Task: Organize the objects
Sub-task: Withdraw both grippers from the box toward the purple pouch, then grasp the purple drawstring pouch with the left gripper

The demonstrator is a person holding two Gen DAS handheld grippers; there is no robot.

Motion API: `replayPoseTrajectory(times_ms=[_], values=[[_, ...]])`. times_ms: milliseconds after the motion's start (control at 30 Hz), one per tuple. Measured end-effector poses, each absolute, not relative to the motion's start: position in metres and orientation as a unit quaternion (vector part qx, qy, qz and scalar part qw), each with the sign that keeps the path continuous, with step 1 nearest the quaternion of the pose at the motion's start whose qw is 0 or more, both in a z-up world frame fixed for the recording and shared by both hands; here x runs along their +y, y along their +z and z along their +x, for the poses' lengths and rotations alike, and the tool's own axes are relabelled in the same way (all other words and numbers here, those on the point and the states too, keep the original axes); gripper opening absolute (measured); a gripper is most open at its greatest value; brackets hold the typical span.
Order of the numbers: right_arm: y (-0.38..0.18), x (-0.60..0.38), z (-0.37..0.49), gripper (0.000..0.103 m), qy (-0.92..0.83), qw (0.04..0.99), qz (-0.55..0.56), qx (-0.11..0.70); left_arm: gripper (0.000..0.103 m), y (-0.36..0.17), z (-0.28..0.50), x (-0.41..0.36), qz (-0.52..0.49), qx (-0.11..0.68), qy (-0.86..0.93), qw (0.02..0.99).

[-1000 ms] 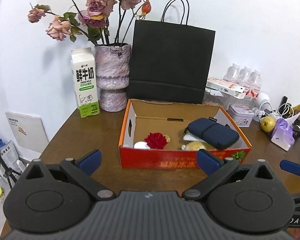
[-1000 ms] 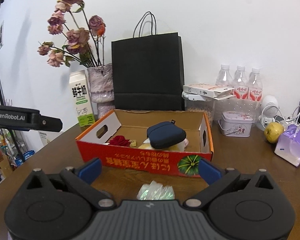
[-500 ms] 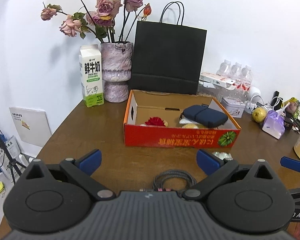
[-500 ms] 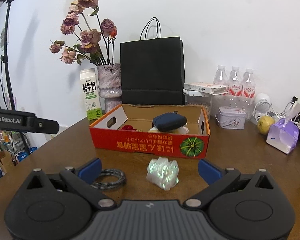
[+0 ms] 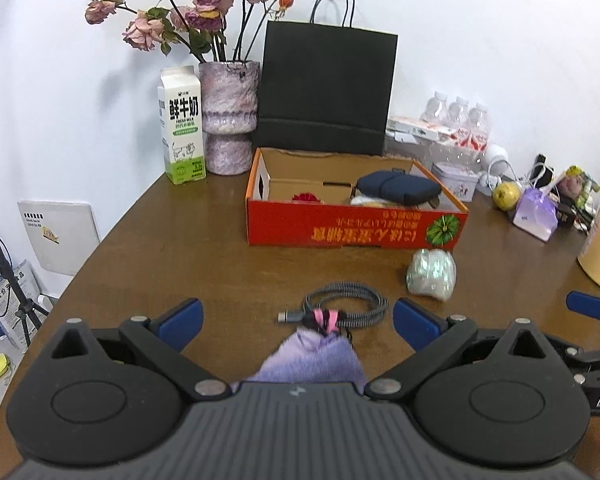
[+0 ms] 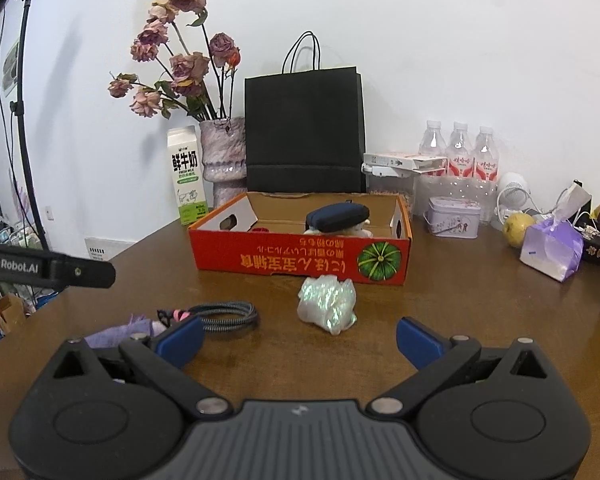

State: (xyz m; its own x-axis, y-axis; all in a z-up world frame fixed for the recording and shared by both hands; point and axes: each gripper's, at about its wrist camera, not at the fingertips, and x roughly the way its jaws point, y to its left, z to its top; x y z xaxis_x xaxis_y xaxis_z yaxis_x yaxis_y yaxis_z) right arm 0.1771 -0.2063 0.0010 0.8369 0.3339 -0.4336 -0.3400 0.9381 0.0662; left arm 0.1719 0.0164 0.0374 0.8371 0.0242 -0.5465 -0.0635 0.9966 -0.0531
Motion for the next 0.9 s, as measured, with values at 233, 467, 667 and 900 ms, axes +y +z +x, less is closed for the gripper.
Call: replayPoseTrajectory(times_ms=[233,467,667,900], values=[[-0.013,-0.207,0.163,0.103,0.178,0.955,-0.010,0.236,0.103,0.013,0.158,0.020,-0.033,0.308,0.020,0.950],[-0.018,-0.209,0.152,0.103,0.177,0.955,-0.005,0.238,0.103,-0.008,0.153,0.025,-0.028,0.325,0.018,0.945],[-0.022,-0.209,0.144,0.103,0.169,0.955,-0.008,0.244,0.103,-0.024,0.148,0.029,-0.035,0.316,0.009,0.948],[-0.025,-0.209,0.137,0.103,0.171,0.955,-0.005,0.244,0.103,-0.034,0.147,0.033,-0.027,0.314,0.023,0.949]])
